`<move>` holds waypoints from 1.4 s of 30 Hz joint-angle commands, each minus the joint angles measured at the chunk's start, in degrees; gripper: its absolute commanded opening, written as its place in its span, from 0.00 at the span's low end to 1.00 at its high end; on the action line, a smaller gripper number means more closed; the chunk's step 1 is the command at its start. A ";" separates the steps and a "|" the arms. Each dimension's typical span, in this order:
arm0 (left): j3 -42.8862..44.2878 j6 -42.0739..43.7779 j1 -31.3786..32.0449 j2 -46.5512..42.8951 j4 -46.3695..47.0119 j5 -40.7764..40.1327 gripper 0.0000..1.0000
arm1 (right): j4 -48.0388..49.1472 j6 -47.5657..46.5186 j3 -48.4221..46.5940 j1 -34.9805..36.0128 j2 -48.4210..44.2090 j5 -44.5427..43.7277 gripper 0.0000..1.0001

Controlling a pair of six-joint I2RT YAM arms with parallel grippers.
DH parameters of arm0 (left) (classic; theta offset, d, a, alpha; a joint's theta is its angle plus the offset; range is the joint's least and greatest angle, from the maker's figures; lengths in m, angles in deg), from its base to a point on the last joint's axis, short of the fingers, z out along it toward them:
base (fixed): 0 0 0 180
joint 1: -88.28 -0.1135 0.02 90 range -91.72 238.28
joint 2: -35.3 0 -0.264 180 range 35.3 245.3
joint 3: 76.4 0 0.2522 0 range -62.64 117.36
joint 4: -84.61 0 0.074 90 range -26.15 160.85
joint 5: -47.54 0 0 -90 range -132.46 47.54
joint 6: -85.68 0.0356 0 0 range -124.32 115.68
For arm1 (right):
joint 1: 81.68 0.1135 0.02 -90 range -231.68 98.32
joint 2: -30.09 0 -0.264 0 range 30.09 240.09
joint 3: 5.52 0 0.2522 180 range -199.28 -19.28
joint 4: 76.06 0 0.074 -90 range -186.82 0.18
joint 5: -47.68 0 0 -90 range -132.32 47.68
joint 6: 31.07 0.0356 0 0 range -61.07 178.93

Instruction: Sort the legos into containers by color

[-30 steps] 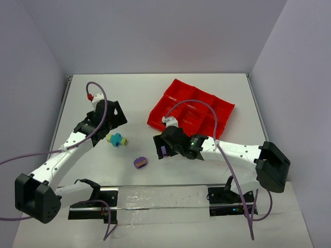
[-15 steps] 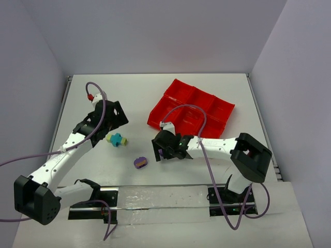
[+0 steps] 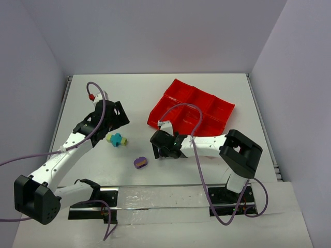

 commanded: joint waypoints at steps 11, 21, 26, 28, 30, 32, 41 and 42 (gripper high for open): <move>2.03 0.55 -0.24 0.66 1.86 2.71 0.97 | 4.21 -2.67 -1.47 0.72 -0.13 -3.95 0.49; 3.48 5.89 -0.36 2.92 6.06 22.54 0.98 | 8.36 -14.43 2.79 2.99 -15.82 4.01 0.42; 3.90 8.24 -5.68 3.48 7.44 37.58 0.98 | 9.68 -17.87 6.10 3.20 -25.25 6.11 0.42; 3.18 8.51 -7.63 3.15 8.92 46.51 0.98 | 9.74 -18.67 6.76 3.20 -27.27 5.60 0.43; 2.40 8.00 -8.86 3.03 11.23 52.75 0.99 | 9.81 -19.13 6.94 3.27 -28.44 5.22 0.43; 0.91 6.43 -9.04 2.92 15.12 59.85 0.99 | 9.70 -19.17 6.82 3.25 -28.57 5.06 0.44; -6.14 -0.61 -8.84 5.57 26.51 71.44 0.99 | 10.62 -18.53 6.31 3.20 -27.76 6.29 0.44; -6.84 -1.70 -8.71 5.70 27.73 72.01 0.99 | 10.57 -18.66 6.10 3.20 -27.58 6.29 0.44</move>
